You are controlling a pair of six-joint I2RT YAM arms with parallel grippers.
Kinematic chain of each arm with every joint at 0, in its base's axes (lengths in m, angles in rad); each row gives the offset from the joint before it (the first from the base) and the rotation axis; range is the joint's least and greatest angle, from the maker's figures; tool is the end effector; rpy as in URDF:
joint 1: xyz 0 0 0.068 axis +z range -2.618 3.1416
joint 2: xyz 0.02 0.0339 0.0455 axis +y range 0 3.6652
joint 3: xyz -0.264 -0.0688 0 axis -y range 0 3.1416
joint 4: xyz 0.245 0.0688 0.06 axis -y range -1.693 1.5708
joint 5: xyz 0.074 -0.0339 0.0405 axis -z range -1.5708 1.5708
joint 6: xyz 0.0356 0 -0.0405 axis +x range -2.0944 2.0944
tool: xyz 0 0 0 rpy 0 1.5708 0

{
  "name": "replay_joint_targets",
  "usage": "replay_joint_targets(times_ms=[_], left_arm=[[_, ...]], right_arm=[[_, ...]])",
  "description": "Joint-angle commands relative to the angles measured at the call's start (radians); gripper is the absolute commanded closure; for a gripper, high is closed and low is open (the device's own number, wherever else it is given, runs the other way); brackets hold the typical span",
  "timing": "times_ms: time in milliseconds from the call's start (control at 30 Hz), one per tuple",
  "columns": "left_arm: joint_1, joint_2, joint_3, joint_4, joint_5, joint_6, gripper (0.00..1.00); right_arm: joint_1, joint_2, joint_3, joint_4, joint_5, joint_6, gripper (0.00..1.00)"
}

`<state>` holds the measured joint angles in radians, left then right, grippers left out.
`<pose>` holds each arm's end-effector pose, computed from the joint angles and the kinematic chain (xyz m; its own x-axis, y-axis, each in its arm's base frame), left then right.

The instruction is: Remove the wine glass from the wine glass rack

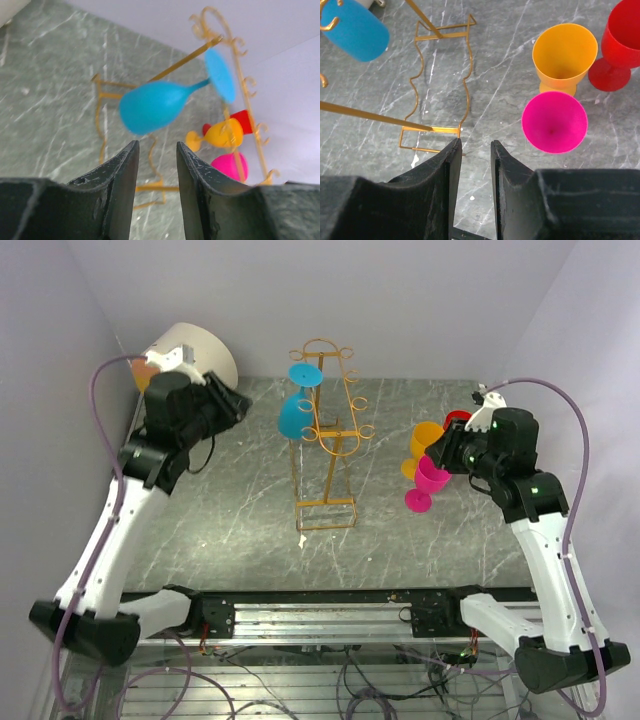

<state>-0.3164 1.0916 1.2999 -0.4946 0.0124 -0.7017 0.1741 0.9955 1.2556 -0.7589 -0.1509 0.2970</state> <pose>0.2191 -0.0722 0.4262 -0.4131 -0.5439 -0.7304 0.0730 0.7797 -0.6219 0.1897 0.0388 0.4038 -0.5387 0.1990 -0.8187 -0.1502 0.9334 0.3258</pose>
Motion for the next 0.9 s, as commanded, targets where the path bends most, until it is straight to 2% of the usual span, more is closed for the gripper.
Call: replay_joint_targets(times_ms=[0,67,167,233,467,867], left_arm=[[0.013,0.176,0.196,0.033,0.100,-0.028,0.53],[0.061,0.250,0.251,0.050,0.206,-0.073,0.52],[0.129,0.324,0.227,0.213,0.418,-0.224,0.52],[0.137,0.359,0.211,0.306,0.482,-0.284,0.52],[0.135,0.470,0.253,0.400,0.578,-0.352,0.52],[0.120,0.509,0.247,0.505,0.624,-0.444,0.53]], right_arm=[[0.001,-0.044,-0.020,0.037,-0.035,-0.001,0.70],[0.001,-0.045,-0.021,0.029,-0.034,-0.007,0.70],[0.002,-0.044,-0.026,0.028,-0.039,-0.014,0.71],[0.002,-0.049,-0.027,0.033,-0.042,-0.015,0.71],[0.001,-0.047,-0.026,0.041,-0.039,-0.022,0.71],[0.001,-0.045,-0.029,0.044,-0.039,-0.024,0.71]])
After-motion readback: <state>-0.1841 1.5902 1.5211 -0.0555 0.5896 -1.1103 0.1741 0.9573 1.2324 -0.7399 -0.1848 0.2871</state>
